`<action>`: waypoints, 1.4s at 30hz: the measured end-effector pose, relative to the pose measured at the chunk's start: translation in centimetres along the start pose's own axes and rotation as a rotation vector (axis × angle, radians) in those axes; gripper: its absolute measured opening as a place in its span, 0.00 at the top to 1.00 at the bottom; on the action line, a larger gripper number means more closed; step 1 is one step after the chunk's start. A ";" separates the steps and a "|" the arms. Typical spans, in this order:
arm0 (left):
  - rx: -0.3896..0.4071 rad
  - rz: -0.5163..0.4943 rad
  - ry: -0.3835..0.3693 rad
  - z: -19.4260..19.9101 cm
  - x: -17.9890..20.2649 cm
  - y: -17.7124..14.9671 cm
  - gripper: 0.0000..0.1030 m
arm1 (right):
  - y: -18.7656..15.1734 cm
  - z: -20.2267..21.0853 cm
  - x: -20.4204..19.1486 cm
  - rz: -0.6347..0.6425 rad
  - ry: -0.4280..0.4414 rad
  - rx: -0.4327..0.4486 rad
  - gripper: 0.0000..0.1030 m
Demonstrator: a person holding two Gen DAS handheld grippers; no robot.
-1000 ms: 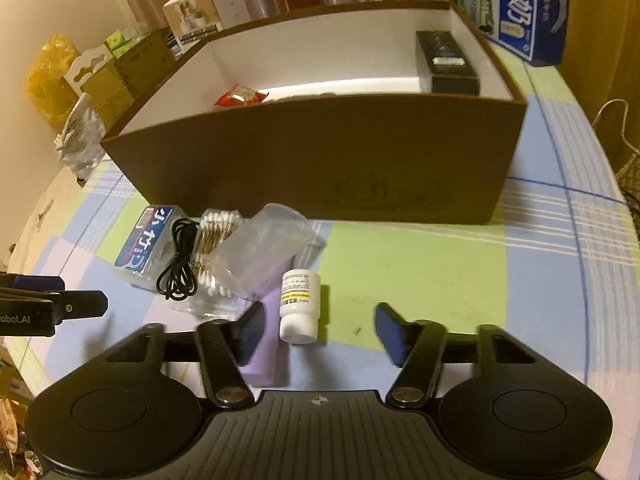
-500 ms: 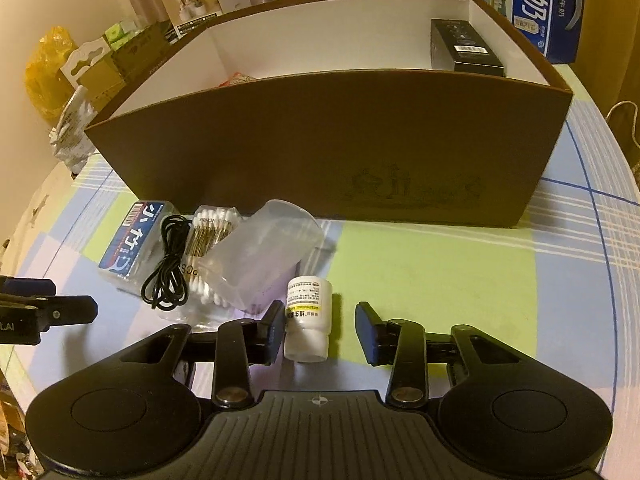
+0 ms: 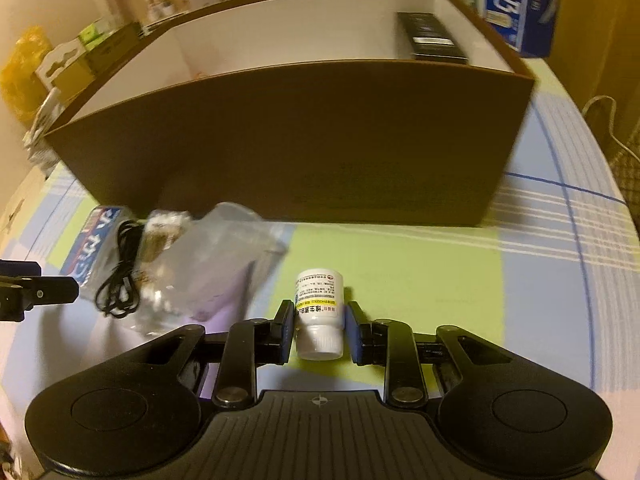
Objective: Organize objects
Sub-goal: 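Grasp the white pill bottle with the right tool while the left grasps the blue tin, then lift the pill bottle with the right tool into the box while the left carries the tin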
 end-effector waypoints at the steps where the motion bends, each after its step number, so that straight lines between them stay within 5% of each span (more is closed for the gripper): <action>1: -0.001 -0.012 -0.006 -0.3 0.1 0.3 0.26 | 0.0 0.1 0.4 -0.011 -0.005 0.001 0.76; 13: -0.028 -0.102 -0.009 -4.2 0.4 2.7 0.45 | -0.3 0.9 2.3 -0.077 -0.020 -0.006 0.76; 31: -0.073 0.018 0.023 -1.0 -1.2 -5.3 0.47 | -2.5 1.6 1.5 0.038 0.016 -0.043 0.76; 42: -0.050 0.054 0.063 -1.4 -0.8 -4.6 0.48 | -1.9 1.2 1.2 0.080 -0.016 -0.029 0.76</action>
Point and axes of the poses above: each gripper's, at about its wrist camera, not at the fingertips, and z roughly against the way its jaws point, x to its right, y to its top, the point moved 2 cm from there along -z, roughly the way its jaws point, and after that the axes turned 9 degrees about -x, right-handed, at the moved point
